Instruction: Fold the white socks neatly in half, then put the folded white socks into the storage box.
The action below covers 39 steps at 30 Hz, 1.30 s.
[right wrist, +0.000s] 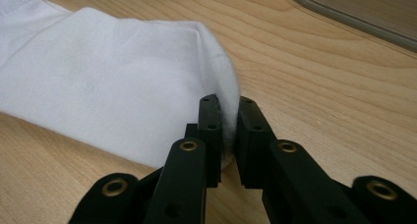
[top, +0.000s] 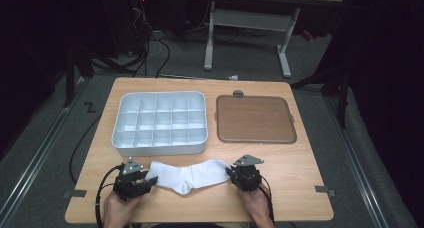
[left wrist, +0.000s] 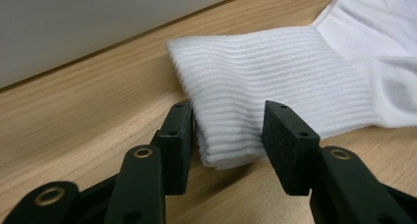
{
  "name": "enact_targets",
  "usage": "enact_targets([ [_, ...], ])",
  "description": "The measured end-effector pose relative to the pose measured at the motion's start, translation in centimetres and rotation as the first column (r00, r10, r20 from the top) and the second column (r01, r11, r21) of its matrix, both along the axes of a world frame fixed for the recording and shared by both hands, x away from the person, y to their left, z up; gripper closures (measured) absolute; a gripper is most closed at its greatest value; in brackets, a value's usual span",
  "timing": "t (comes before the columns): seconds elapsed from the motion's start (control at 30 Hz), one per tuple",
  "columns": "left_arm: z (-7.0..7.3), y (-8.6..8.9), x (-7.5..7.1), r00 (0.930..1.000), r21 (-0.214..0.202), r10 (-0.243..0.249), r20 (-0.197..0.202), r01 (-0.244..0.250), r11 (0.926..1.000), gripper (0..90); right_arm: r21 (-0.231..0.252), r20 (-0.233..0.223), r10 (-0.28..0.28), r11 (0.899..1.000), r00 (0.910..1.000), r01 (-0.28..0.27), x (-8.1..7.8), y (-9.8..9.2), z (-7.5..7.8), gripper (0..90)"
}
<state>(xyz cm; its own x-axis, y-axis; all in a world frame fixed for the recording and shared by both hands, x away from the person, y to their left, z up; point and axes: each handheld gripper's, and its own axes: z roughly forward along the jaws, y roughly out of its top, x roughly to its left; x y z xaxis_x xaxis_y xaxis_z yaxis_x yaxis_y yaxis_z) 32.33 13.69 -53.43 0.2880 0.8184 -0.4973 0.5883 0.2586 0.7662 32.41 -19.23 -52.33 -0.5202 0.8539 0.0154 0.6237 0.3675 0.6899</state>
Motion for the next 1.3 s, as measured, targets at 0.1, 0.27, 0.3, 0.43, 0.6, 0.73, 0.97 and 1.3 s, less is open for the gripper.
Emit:
enact_targets([
  [0.1,0.0,-0.1,0.3,1.0,-0.01,0.002,0.003,-0.002,0.9999,56.1,-0.007,0.004,-0.003,1.0,1.0,0.003,0.1,-0.1,0.0,82.9],
  [0.27,0.0,-0.5,0.6,1.0,-0.013,0.0,0.003,0.0,0.9999,55.7,-0.009,0.003,-0.012,1.0,0.9999,0.012,0.1,-0.6,0.0,82.7],
  [0.3,-0.1,-0.7,0.7,1.0,-0.019,-0.006,0.005,0.006,0.9998,54.9,-0.007,0.003,-0.022,1.0,0.9998,0.022,0.1,-0.8,0.0,82.7],
  [0.43,-0.1,-1.3,1.0,0.9999,-0.023,-0.017,0.004,0.017,0.9996,53.4,-0.011,-0.001,-0.039,0.999,0.9992,0.039,0.0,-1.5,0.1,82.2],
  [0.6,0.1,-1.9,1.2,0.9998,-0.032,-0.019,-0.01,0.018,0.9993,52.8,-0.01,-0.021,-0.055,0.998,0.9982,0.055,0.0,-2.2,0.3,81.4],
  [0.73,0.1,-2.1,1.6,0.9997,-0.044,-0.018,-0.013,0.018,0.9989,52.6,-0.017,-0.02,-0.065,0.998,0.9977,0.065,0.3,-2.5,0.3,81.1],
  [0.97,0.1,-3.7,2.3,0.999,-0.02,-0.043,-0.012,0.042,0.9989,50.7,-0.012,-0.023,-0.099,0.995,0.9948,0.099,0.4,-3.8,0.3,75.7],
  [1.3,1.5,-4.0,2.4,0.9996,-0.099,-0.004,0.028,0.007,0.9951,46.1,-0.003,0.022,-0.129,0.992,0.9914,0.129,0.5,-4.7,0.3,64.5],
])
